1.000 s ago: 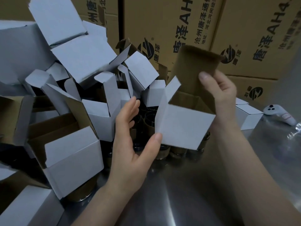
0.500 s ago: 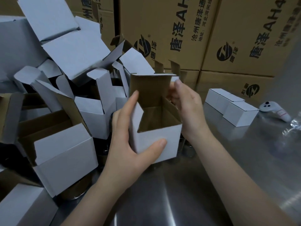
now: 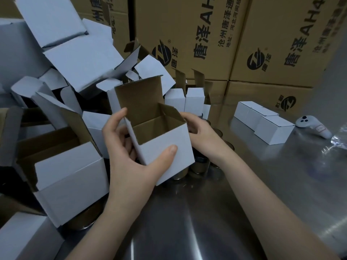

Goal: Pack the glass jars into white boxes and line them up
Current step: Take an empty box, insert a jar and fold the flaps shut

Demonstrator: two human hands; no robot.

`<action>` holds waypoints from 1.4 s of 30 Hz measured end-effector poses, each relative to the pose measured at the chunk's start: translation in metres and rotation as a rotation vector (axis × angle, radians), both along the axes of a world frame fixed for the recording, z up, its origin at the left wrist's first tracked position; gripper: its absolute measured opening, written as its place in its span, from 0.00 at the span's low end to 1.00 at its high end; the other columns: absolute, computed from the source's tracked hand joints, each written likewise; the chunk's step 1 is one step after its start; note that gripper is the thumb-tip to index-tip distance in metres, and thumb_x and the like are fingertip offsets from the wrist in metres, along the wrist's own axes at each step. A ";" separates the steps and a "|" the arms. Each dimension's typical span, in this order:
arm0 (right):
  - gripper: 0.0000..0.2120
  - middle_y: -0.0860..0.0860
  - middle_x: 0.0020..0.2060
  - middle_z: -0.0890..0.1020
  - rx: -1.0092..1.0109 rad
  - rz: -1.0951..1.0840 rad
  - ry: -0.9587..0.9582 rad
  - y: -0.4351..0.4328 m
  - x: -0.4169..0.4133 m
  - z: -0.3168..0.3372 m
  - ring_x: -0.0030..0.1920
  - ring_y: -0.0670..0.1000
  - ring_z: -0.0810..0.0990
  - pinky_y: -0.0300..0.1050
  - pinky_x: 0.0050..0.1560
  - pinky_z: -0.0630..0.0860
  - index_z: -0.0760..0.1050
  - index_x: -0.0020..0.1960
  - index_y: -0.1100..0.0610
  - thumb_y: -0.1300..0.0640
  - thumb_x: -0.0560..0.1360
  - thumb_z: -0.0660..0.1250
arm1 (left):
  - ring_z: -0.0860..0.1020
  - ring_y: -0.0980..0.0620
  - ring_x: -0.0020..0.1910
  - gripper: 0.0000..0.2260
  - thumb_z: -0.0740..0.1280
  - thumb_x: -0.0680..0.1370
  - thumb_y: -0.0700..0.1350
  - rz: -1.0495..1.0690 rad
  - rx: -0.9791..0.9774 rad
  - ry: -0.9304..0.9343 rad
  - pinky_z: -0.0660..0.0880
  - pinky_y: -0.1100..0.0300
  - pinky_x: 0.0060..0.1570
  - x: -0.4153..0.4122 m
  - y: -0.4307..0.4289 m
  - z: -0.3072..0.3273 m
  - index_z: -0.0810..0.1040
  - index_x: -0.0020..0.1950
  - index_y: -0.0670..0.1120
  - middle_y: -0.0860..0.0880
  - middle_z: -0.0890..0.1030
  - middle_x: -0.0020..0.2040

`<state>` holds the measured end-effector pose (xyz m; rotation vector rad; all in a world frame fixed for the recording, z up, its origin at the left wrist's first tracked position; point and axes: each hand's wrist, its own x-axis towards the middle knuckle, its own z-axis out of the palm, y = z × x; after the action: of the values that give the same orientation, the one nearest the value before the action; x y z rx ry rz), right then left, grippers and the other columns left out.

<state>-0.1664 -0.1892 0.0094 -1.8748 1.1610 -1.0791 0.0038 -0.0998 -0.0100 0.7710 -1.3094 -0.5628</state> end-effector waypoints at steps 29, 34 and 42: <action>0.36 0.56 0.62 0.79 0.002 0.186 -0.857 0.015 -0.017 0.028 0.64 0.59 0.77 0.53 0.55 0.78 0.74 0.65 0.56 0.44 0.63 0.79 | 0.65 0.64 0.70 0.41 0.77 0.63 0.56 0.208 -0.035 -0.275 0.67 0.61 0.68 -0.003 0.001 -0.004 0.56 0.68 0.71 0.76 0.61 0.65; 0.48 0.59 0.63 0.75 -0.036 0.385 -0.811 0.030 -0.012 0.043 0.65 0.60 0.74 0.52 0.59 0.77 0.62 0.74 0.66 0.48 0.64 0.80 | 0.64 0.66 0.70 0.41 0.76 0.64 0.57 0.189 -0.012 -0.281 0.65 0.63 0.66 -0.004 0.001 -0.005 0.56 0.68 0.72 0.76 0.61 0.65; 0.36 0.56 0.59 0.77 -0.111 0.431 -0.720 0.045 0.001 0.046 0.61 0.55 0.78 0.49 0.54 0.78 0.70 0.67 0.63 0.52 0.64 0.79 | 0.64 0.67 0.70 0.40 0.76 0.64 0.56 0.168 0.007 -0.293 0.64 0.66 0.65 -0.004 0.001 -0.006 0.59 0.72 0.66 0.71 0.65 0.68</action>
<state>-0.1658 -0.1438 0.0556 -1.4983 0.2791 -1.4021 -0.0002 -0.0992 -0.0156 0.9862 -1.4928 -0.3275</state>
